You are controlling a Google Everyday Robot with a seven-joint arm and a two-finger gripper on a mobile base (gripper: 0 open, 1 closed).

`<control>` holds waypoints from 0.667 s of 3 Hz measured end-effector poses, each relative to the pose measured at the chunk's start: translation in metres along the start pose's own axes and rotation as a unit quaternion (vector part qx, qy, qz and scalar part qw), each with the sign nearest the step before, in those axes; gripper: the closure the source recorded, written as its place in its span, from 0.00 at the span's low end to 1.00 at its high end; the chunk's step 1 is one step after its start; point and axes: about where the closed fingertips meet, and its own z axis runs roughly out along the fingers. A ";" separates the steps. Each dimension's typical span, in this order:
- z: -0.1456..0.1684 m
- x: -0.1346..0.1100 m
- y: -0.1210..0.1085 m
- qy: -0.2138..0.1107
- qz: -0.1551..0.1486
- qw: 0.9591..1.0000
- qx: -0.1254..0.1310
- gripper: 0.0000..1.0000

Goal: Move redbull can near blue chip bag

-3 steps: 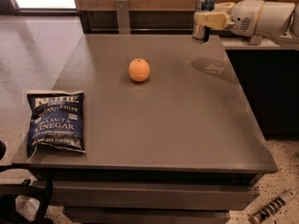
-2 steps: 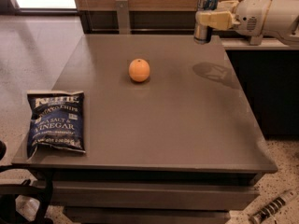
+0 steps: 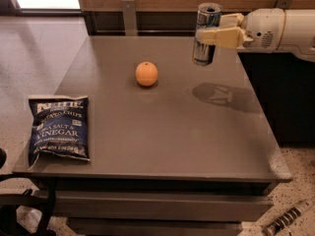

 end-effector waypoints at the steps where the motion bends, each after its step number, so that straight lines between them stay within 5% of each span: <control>1: 0.020 0.008 0.045 0.009 0.012 0.998 -0.066 1.00; 2: 0.039 0.012 0.077 0.015 0.009 0.992 -0.123 1.00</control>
Offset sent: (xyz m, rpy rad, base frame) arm -0.0858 0.0890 -0.0262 -0.0308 0.0648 0.3708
